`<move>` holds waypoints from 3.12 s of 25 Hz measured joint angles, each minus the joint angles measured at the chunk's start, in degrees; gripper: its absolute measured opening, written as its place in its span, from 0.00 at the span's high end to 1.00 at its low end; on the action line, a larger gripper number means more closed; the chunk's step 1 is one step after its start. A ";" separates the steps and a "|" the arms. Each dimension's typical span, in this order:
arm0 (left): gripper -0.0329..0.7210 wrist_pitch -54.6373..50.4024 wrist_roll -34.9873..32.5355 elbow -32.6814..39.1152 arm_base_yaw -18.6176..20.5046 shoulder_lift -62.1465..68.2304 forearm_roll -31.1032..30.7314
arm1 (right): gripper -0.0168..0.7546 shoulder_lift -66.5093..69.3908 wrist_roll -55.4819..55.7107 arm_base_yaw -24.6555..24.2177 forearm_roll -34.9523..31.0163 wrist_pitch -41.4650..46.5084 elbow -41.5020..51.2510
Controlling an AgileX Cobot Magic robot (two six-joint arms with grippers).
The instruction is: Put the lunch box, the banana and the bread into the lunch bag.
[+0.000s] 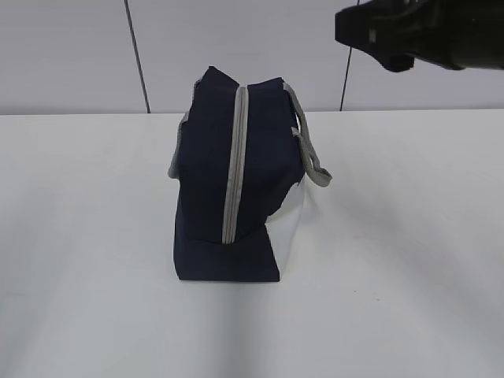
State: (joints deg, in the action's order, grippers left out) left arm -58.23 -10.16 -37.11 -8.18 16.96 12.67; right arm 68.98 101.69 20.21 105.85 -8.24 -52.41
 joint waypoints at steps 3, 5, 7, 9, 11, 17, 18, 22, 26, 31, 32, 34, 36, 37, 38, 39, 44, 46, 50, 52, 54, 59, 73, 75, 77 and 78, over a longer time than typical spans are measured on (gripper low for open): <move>0.48 0.00 0.05 0.00 0.00 0.00 0.00 | 0.47 -1.41 0.00 0.00 -0.24 3.08 3.33; 0.48 0.00 0.05 0.00 0.00 0.00 0.00 | 0.47 -2.00 0.23 0.00 -0.47 3.60 5.73; 0.48 0.00 0.05 0.00 0.00 0.00 0.00 | 0.47 -2.24 0.57 0.00 -0.45 4.48 7.66; 0.48 0.00 0.05 0.00 0.00 0.00 0.00 | 0.47 -2.34 0.60 0.00 -0.45 5.01 9.12; 0.48 0.00 0.05 0.00 0.00 0.00 0.00 | 0.47 -2.35 0.60 0.00 -0.49 5.11 10.10; 0.48 0.00 0.16 0.00 0.00 0.00 0.00 | 0.47 -2.67 -18.70 0.00 -19.05 5.00 11.83; 0.48 0.00 0.16 0.00 0.00 0.00 0.00 | 0.47 -2.67 -28.48 0.04 -27.73 6.14 12.23; 0.48 0.00 0.16 0.00 0.00 0.00 0.00 | 0.47 -2.91 -63.07 1.59 -62.57 19.68 11.83; 0.48 0.00 0.16 0.00 0.00 0.00 0.10 | 0.47 -3.87 -96.97 1.82 -92.71 35.34 8.61; 0.48 0.00 0.16 0.00 0.00 0.00 0.24 | 0.47 -8.16 -110.97 2.12 -106.22 40.71 7.69; 0.48 0.00 0.16 0.00 0.00 0.00 0.24 | 0.47 -9.18 -111.52 2.12 -106.76 40.71 7.69; 0.48 0.00 0.16 0.00 0.00 0.00 0.24 | 0.47 -11.07 -111.90 2.12 -107.31 40.60 7.45; 0.48 0.00 0.16 0.00 0.00 0.00 0.24 | 0.47 -12.81 -111.79 2.12 -107.44 41.77 7.45; 0.48 0.00 0.16 0.00 0.00 0.00 0.24 | 0.47 -13.55 -111.79 2.12 -107.57 42.98 7.45; 0.48 0.00 0.16 0.00 0.00 0.00 0.29 | 0.47 -14.63 -111.79 2.12 -107.75 44.01 7.74; 0.48 0.00 0.16 0.00 0.00 0.00 0.29 | 0.47 -15.77 -111.79 2.12 -107.90 44.38 8.26; 0.51 0.00 0.16 0.00 0.00 0.00 0.29 | 0.47 -23.80 -111.69 -2.81 -110.61 48.33 12.69; 0.52 0.00 0.16 0.00 0.00 0.00 0.29 | 0.47 -27.96 -111.69 -6.97 -111.63 50.72 14.20; 0.56 0.00 0.16 0.00 0.00 0.00 0.29 | 0.47 -35.81 -111.69 -13.61 -111.98 56.75 15.60; 0.58 0.00 0.16 0.00 0.00 0.00 0.29 | 0.47 -39.59 -111.69 -15.00 -112.09 59.13 16.56; 0.60 0.00 0.16 0.00 0.00 0.00 0.29 | 0.47 -43.14 -111.69 -15.93 -112.31 61.88 17.88; 0.61 0.00 0.16 0.00 0.00 0.00 0.29 | 0.47 -52.72 -111.69 -20.41 -112.31 68.58 21.85; 0.64 0.00 0.16 0.00 0.00 0.00 0.29 | 0.47 -66.14 -111.20 -22.23 -108.50 73.02 23.58; 0.64 0.00 0.16 0.00 0.00 0.00 0.29 | 0.47 -66.29 -111.20 -22.23 -108.51 73.06 23.58; 0.64 0.00 0.16 0.00 0.00 0.00 0.29 | 0.47 -66.37 -111.20 -22.23 -108.39 73.16 23.58; 0.64 0.00 0.16 0.00 0.00 0.00 0.29 | 0.47 -66.37 -111.20 -22.23 -108.39 73.16 23.58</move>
State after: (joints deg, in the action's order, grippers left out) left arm -58.23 -10.00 -37.11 -8.18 16.96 12.97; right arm 2.61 -9.51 -2.02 -2.53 64.91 -28.83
